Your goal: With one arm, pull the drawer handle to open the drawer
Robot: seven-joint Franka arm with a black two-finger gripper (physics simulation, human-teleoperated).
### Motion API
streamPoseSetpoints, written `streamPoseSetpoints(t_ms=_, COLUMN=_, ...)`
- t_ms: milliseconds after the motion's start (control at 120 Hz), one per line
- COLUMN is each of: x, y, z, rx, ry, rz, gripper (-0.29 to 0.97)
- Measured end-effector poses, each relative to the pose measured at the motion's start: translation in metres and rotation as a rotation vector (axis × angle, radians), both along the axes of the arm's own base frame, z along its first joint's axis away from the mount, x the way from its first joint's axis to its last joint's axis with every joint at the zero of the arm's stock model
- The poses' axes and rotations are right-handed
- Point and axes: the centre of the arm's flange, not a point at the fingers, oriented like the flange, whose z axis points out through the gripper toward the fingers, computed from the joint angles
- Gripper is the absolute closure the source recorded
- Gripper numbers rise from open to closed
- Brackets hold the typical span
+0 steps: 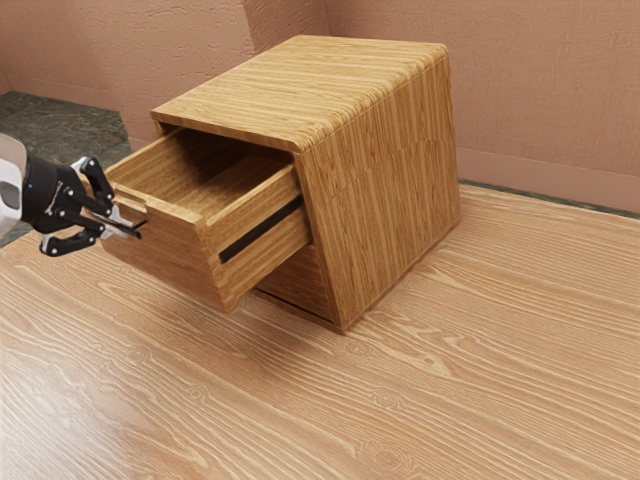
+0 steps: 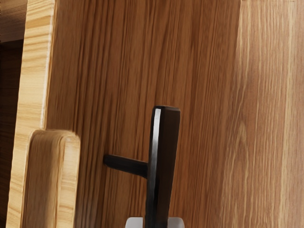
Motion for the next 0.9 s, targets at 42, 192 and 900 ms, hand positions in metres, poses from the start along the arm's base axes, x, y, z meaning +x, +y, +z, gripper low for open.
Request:
streamPoseSetpoints(t_ms=42, x=-0.002, y=0.001, z=-0.001, rx=-0.003, ry=0.0, rz=0.002, gripper=0.76)
streamPoseSetpoints(t_ms=192, x=-0.008, y=0.012, z=0.0, rx=-0.017, ry=-0.011, rz=0.021, gripper=0.76)
streamPoseSetpoints(t_ms=900, x=-0.041, y=-0.047, z=0.112, rx=0.174, ry=0.011, rz=-0.019, gripper=0.41)
